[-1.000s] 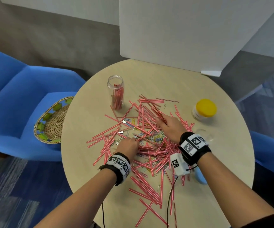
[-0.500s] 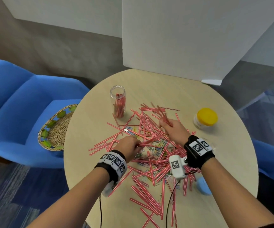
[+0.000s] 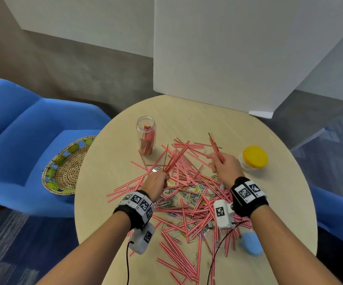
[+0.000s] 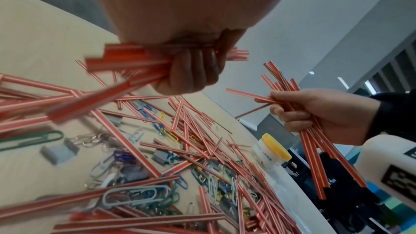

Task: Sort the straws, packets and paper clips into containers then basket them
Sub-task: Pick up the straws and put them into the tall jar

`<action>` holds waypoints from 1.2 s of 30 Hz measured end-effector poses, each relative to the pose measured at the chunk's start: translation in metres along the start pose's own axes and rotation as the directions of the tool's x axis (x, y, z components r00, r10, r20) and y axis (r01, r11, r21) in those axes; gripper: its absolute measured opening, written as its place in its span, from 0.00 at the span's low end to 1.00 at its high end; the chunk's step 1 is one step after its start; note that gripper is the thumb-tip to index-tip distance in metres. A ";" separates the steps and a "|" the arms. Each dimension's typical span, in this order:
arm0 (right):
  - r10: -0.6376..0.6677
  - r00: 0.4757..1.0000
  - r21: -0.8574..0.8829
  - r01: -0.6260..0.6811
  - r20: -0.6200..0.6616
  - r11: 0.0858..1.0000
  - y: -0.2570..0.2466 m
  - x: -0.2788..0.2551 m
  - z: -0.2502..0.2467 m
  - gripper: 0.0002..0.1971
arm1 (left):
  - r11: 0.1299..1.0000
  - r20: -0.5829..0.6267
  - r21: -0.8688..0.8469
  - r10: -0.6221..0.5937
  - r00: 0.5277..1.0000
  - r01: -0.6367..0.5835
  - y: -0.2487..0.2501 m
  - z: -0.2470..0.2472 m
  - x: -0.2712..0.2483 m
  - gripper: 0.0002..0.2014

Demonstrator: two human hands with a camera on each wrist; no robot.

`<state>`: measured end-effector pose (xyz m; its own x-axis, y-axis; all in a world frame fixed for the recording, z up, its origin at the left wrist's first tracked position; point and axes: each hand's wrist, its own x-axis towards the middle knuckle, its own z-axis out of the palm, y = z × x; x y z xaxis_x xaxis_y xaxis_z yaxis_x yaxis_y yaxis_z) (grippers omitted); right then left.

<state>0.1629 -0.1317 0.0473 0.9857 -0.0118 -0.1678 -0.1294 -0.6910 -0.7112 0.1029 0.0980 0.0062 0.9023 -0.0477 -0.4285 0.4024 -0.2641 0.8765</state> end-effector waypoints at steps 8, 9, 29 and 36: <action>0.001 0.987 -0.127 0.021 0.164 0.992 -0.016 0.008 -0.004 0.18 | 0.989 -0.136 0.003 0.148 0.980 -0.149 0.009 -0.017 0.007 0.16; 0.013 0.983 -0.129 0.010 0.182 0.992 -0.015 0.008 -0.004 0.17 | 0.986 -0.101 0.022 0.169 0.980 -0.168 0.009 -0.017 0.007 0.14; 0.078 0.987 0.175 -0.103 0.143 0.979 -0.006 0.022 0.057 0.13 | 0.812 0.135 0.531 0.200 0.970 -0.242 -0.023 -0.035 0.007 0.09; 0.183 0.968 0.394 -0.239 0.174 0.888 -0.022 0.027 0.051 0.19 | 0.947 0.090 0.163 0.266 0.960 -0.278 -0.008 -0.033 0.015 0.12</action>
<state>0.1869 -0.0800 0.0235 0.9114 -0.0123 -0.4113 -0.3926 -0.3256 -0.8601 0.1182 0.1313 0.0005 0.9592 -0.2024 -0.1973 0.1047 -0.3939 0.9131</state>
